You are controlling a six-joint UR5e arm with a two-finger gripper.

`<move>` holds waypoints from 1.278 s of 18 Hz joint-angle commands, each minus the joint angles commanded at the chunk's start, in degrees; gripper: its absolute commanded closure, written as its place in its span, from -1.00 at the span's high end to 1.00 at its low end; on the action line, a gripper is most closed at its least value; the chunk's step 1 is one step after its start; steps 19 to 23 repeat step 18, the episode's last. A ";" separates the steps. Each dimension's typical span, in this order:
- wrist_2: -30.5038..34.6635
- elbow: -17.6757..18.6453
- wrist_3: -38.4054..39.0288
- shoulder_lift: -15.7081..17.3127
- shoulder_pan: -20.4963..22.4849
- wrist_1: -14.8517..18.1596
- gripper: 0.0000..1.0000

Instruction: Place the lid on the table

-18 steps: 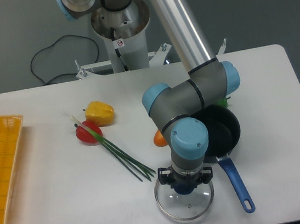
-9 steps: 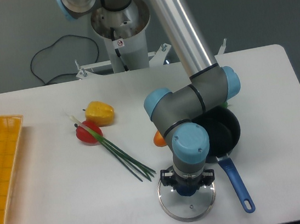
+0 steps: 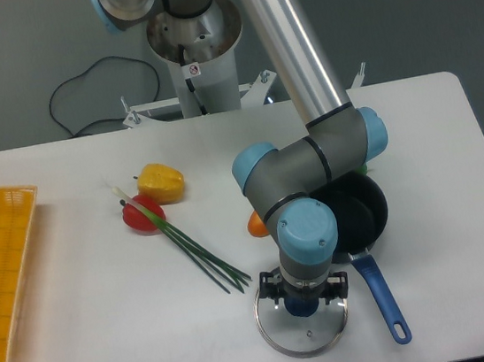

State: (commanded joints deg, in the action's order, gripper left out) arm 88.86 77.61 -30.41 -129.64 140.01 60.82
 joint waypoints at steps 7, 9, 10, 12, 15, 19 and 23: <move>4.20 1.32 -7.80 3.07 -0.52 0.00 1.00; 5.71 2.45 -12.72 4.39 -1.05 0.09 1.00; 5.71 2.90 -13.88 4.92 -1.05 0.00 1.00; 5.71 3.34 -14.33 5.97 -1.05 0.09 1.00; 5.54 3.78 -14.68 7.38 -0.88 0.17 1.00; 5.63 4.48 -15.47 7.56 -0.97 0.18 1.00; 5.63 4.48 -15.47 7.56 -0.97 0.18 1.00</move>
